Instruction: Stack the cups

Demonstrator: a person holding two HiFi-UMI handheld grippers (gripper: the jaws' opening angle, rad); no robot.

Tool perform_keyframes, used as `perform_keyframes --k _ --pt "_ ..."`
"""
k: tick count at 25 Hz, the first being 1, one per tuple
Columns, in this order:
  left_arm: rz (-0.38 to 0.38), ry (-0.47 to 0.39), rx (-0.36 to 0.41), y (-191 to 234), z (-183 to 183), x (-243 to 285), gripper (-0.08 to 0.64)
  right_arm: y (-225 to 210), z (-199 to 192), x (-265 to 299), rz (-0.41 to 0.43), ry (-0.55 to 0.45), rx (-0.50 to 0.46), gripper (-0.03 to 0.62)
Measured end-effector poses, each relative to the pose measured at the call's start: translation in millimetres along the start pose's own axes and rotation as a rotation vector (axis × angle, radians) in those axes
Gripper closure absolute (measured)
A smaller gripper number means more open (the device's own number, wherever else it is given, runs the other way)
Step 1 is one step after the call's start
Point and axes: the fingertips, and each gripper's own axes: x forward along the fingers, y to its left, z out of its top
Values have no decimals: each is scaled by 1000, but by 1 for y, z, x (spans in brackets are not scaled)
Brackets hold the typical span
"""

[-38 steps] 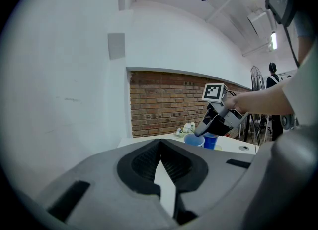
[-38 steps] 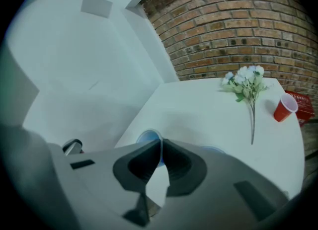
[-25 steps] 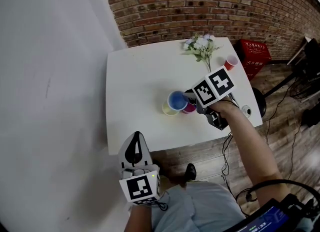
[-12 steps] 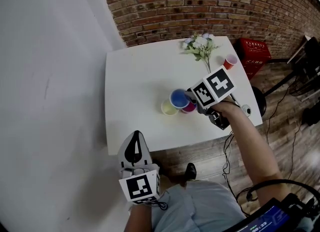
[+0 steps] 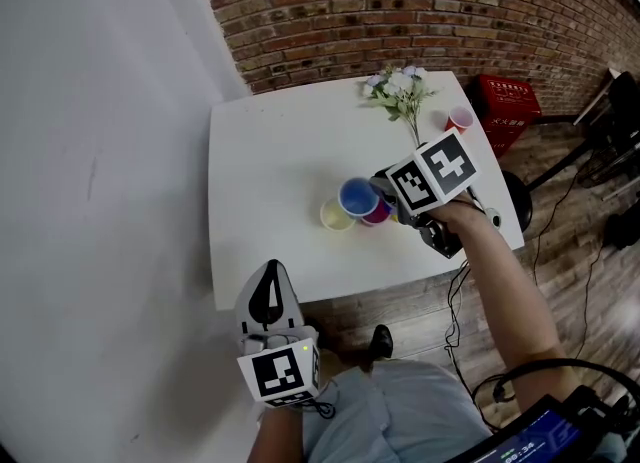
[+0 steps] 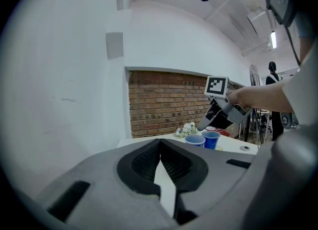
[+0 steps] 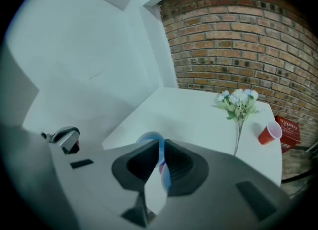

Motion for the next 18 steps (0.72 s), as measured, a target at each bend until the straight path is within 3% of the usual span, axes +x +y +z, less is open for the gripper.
perform_keyframes --k 10,14,18 --pt "-11 -9 11 -10 9 3 551 -16 25 -48 -31 -126 15 560" --pt "-19 -14 17 -16 12 4 551 -44 25 -78 -105 -187 33 563" --pt "-25 -17 30 -19 13 4 551 -89 -2 -98 -209 -216 104 566"
